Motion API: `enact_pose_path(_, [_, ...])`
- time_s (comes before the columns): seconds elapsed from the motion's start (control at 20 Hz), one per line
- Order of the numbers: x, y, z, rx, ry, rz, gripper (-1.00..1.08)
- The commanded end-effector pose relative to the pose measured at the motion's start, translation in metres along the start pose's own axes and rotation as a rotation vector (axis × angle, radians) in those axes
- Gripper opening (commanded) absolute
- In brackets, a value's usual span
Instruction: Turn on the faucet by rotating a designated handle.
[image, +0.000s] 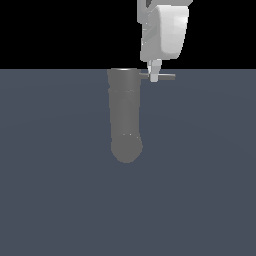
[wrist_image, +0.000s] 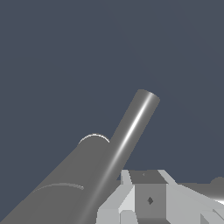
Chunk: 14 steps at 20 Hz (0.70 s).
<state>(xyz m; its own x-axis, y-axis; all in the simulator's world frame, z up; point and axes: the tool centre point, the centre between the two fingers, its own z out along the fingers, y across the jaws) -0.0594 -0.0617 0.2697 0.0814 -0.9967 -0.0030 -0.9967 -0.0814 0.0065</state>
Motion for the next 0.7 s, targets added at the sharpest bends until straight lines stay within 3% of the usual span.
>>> enact_pose_path(0.0, [0.025, -0.003, 0.000, 0.007, 0.003, 0.038, -1.00])
enact_pose_path(0.65, [0.051, -0.021, -0.001, 0.007, 0.003, 0.050, -1.00])
